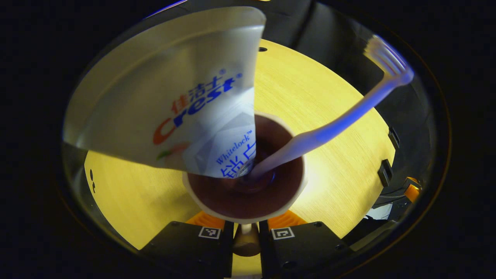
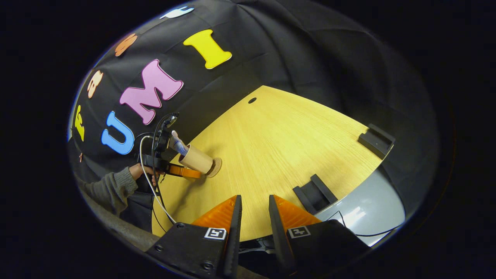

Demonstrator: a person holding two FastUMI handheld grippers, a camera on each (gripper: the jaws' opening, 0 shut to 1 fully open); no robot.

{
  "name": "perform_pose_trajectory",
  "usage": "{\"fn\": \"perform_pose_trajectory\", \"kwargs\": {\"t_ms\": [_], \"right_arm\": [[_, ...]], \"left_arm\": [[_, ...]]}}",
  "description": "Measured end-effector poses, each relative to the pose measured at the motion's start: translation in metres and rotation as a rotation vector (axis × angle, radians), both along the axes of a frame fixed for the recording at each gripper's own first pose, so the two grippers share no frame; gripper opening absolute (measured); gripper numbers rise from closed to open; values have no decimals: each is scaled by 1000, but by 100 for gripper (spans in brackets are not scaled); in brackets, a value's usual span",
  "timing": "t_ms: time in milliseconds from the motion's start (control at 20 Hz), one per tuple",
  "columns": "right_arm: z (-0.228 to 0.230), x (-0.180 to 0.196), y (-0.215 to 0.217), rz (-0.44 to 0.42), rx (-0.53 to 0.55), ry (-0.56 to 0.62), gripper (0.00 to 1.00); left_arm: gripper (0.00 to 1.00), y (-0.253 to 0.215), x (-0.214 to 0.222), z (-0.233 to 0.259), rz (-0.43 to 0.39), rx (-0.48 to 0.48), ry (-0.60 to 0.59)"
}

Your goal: Put the toothbrush and toothpaste on the desktop into the cup, then pick up the cup and place it on the coaster on the desktop.

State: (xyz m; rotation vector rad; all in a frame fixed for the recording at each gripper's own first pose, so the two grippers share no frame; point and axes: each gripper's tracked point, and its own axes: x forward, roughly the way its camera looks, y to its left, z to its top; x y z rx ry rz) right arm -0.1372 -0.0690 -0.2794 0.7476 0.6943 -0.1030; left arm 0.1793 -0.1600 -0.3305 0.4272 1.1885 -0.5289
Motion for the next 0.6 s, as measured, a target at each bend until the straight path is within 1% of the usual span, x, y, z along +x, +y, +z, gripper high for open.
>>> {"fn": "perform_pose_trajectory", "kwargs": {"t_ms": [50, 100, 150, 350, 400, 450, 500, 550, 600], "right_arm": [[0, -2, -3, -9, 0, 2, 43], [-1, -4, -6, -16, 1, 4, 43], [-2, -5, -9, -21, 2, 5, 43], [-5, -10, -16, -34, 4, 13, 43], [-6, -11, -17, -36, 3, 16, 43], [-7, -12, -18, -38, 4, 17, 43], [-8, -13, -19, -40, 5, 19, 43], [-8, -13, -20, -42, 7, 19, 43], [-9, -12, -20, -44, 9, 21, 43]], "left_arm": [[33, -3, 0, -2, -7, 7, 0], [36, -6, 1, -4, -11, 11, 1], [33, -8, 2, -4, -13, 13, 3], [33, -12, 1, -10, -7, 23, 10], [37, -12, 1, -12, -5, 28, 12], [33, -12, 1, -14, -3, 32, 17], [37, -12, 1, -14, -1, 35, 20], [37, -12, 2, -15, -3, 34, 18], [33, -12, 2, -15, -3, 34, 20]]}}
